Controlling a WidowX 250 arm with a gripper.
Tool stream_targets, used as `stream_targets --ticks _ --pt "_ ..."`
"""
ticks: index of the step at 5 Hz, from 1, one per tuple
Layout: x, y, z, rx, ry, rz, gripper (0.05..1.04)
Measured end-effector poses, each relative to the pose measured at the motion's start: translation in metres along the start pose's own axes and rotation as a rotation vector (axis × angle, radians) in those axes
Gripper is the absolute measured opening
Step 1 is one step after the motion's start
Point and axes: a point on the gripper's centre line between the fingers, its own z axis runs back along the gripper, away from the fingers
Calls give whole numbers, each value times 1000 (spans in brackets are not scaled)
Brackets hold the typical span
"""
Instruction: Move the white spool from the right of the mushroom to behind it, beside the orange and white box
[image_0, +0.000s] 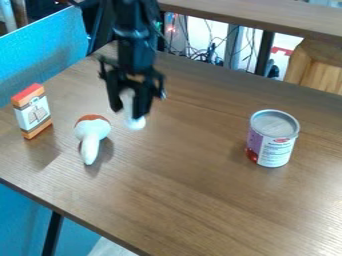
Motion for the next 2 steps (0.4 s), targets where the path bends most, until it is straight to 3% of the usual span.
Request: stream_targets --ticks 1,2 --pt "10 34 27 -12 -76 63 600" --pt "17 72 29 -19 -85 130 601"
